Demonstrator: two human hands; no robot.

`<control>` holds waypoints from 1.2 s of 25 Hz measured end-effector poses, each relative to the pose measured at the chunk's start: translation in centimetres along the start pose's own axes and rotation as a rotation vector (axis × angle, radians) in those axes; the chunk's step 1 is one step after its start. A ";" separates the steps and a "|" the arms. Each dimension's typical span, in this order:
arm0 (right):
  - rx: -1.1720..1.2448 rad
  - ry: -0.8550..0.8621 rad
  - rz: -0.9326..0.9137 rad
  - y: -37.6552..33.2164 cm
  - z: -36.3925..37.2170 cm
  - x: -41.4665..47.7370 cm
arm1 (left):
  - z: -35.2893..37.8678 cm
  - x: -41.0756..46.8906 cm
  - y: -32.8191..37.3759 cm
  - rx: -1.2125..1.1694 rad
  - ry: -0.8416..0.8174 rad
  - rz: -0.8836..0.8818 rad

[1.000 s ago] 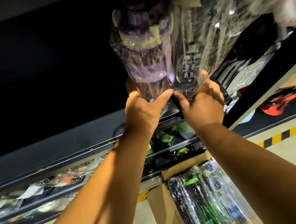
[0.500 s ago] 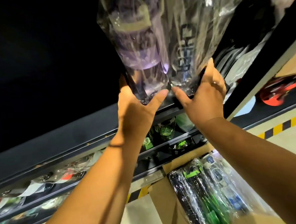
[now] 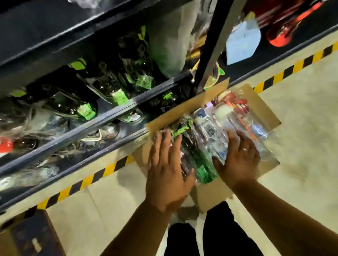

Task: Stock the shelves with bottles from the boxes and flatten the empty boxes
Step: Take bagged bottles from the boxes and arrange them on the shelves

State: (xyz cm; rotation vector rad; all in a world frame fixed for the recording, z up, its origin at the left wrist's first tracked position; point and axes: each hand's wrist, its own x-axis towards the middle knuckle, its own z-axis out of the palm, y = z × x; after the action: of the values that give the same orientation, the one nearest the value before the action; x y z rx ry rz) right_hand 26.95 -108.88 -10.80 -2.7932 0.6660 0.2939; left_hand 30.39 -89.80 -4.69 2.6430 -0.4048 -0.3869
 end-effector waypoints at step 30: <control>0.952 -0.657 0.325 15.2 3.4 6.5 | 15.9 8.3 10.8 -0.666 -0.437 -0.746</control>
State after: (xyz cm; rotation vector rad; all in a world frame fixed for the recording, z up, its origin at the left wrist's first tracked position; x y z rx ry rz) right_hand 25.10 -123.74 -18.68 -1.5562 0.7953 0.6913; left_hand 30.37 -107.88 -15.15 1.9398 0.5362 -1.1121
